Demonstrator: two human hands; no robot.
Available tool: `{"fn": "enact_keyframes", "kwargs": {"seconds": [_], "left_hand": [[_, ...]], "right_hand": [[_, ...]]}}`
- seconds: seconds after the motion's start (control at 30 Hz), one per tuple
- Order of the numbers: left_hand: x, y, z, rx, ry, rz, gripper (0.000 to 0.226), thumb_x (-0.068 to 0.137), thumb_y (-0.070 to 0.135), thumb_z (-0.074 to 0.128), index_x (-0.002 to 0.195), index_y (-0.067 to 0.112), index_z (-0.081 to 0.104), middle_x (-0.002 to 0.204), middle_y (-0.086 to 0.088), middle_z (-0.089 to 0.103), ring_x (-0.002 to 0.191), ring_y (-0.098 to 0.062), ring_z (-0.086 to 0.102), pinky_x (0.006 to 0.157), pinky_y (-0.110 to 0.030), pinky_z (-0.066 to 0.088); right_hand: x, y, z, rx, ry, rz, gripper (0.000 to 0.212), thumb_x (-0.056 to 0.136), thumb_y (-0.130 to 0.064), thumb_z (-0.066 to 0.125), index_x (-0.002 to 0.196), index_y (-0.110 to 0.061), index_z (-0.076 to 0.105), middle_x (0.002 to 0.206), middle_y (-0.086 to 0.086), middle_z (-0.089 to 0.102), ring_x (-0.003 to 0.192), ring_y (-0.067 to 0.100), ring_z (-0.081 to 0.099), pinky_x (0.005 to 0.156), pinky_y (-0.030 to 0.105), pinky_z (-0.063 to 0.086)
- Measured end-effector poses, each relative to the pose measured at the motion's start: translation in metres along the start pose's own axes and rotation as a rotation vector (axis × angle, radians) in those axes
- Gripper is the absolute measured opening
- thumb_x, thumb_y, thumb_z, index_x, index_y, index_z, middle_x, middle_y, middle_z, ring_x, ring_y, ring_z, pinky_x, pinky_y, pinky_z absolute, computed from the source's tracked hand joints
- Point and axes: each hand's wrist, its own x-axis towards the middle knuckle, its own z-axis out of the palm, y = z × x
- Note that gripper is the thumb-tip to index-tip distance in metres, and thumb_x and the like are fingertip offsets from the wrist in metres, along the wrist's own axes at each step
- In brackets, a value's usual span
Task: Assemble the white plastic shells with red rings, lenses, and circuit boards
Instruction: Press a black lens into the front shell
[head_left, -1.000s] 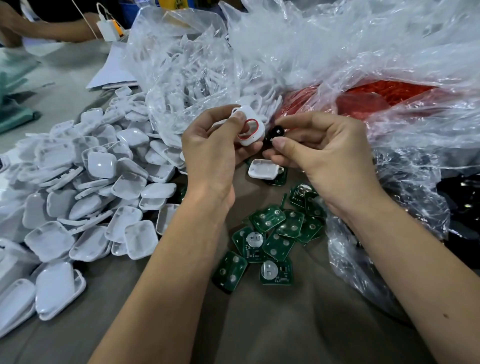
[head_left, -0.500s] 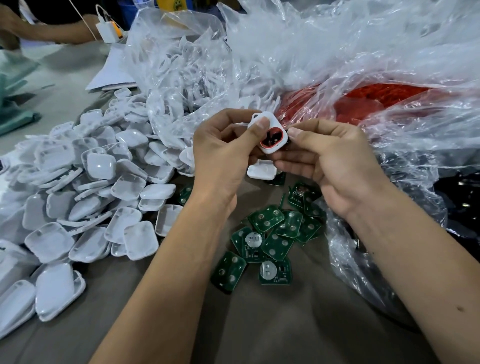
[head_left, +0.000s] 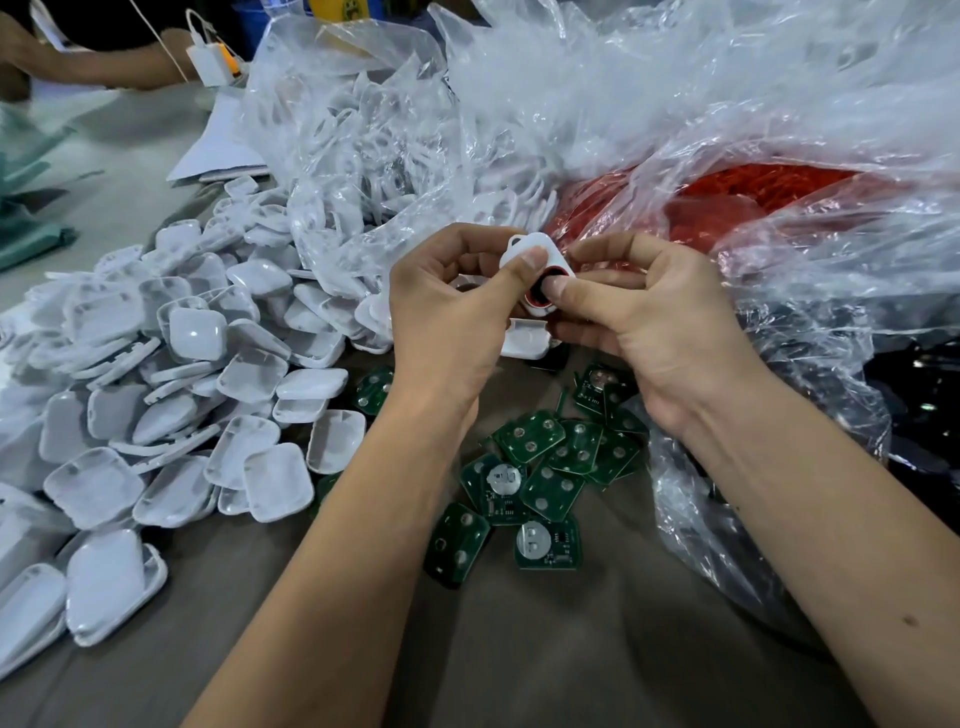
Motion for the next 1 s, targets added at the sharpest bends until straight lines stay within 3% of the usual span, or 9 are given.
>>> {"fn": "enact_keyframes", "kwargs": {"seconds": [0.2, 0.43, 0.53, 0.67, 0.77, 0.9, 1.0], "left_hand": [[0.0, -0.002, 0.002, 0.025, 0.01, 0.016, 0.009, 0.085, 0.007, 0.082, 0.085, 0.013, 0.075, 0.084, -0.021, 0.074, 0.073, -0.03, 0.069, 0.071, -0.045, 0.06], [0.0, -0.003, 0.002, -0.049, 0.001, 0.015, 0.007, 0.087, 0.011, 0.082, 0.089, 0.012, 0.076, 0.078, -0.006, 0.074, 0.07, -0.02, 0.069, 0.064, -0.033, 0.058], [0.0, -0.004, 0.002, -0.087, 0.005, 0.006, 0.006, 0.088, 0.013, 0.081, 0.09, 0.014, 0.076, 0.081, -0.009, 0.075, 0.069, -0.017, 0.069, 0.06, -0.026, 0.055], [-0.001, -0.007, 0.006, -0.157, 0.023, -0.051, 0.006, 0.089, 0.013, 0.081, 0.091, 0.012, 0.075, 0.085, -0.016, 0.075, 0.074, -0.023, 0.074, 0.065, -0.029, 0.059], [-0.003, -0.008, 0.008, -0.165, 0.032, -0.109, 0.008, 0.09, 0.017, 0.08, 0.09, 0.012, 0.074, 0.081, -0.01, 0.077, 0.074, -0.021, 0.076, 0.066, -0.026, 0.06], [-0.006, -0.006, 0.015, -0.332, -0.061, -0.246, 0.028, 0.091, 0.015, 0.077, 0.111, -0.004, 0.072, 0.089, -0.016, 0.076, 0.078, -0.027, 0.075, 0.074, -0.035, 0.064], [-0.007, -0.003, 0.018, -0.483, -0.101, -0.38, 0.02, 0.092, 0.014, 0.074, 0.105, -0.001, 0.074, 0.098, -0.017, 0.076, 0.083, -0.024, 0.074, 0.079, -0.032, 0.064]], "right_hand": [[-0.003, 0.001, -0.001, -0.087, -0.04, -0.05, 0.034, 0.08, -0.002, 0.086, 0.109, -0.005, 0.068, 0.083, 0.009, 0.079, 0.08, 0.025, 0.079, 0.068, 0.034, 0.064], [-0.001, -0.003, -0.003, 0.1, -0.089, 0.004, 0.022, 0.078, -0.009, 0.082, 0.097, -0.007, 0.071, 0.082, 0.006, 0.078, 0.077, 0.018, 0.075, 0.067, 0.027, 0.061], [0.0, -0.006, -0.006, 0.196, -0.128, 0.044, 0.016, 0.073, -0.019, 0.078, 0.087, -0.011, 0.075, 0.089, 0.009, 0.079, 0.079, 0.019, 0.074, 0.068, 0.027, 0.061], [0.003, -0.005, -0.008, 0.204, -0.109, 0.037, 0.006, 0.082, -0.011, 0.077, 0.087, -0.008, 0.075, 0.09, 0.011, 0.079, 0.078, 0.019, 0.074, 0.07, 0.028, 0.063], [0.003, -0.002, -0.006, -0.019, 0.018, -0.149, 0.005, 0.087, -0.006, 0.079, 0.089, -0.011, 0.077, 0.089, 0.009, 0.08, 0.081, 0.022, 0.076, 0.08, 0.037, 0.065], [0.001, 0.0, -0.004, -0.371, 0.088, -0.521, 0.008, 0.088, -0.009, 0.082, 0.092, -0.011, 0.076, 0.081, -0.002, 0.078, 0.073, 0.012, 0.076, 0.068, 0.023, 0.06], [-0.002, 0.0, -0.003, -0.416, 0.078, -0.633, 0.009, 0.089, -0.006, 0.08, 0.093, -0.007, 0.073, 0.083, -0.005, 0.075, 0.07, 0.007, 0.074, 0.064, 0.018, 0.057]]}}
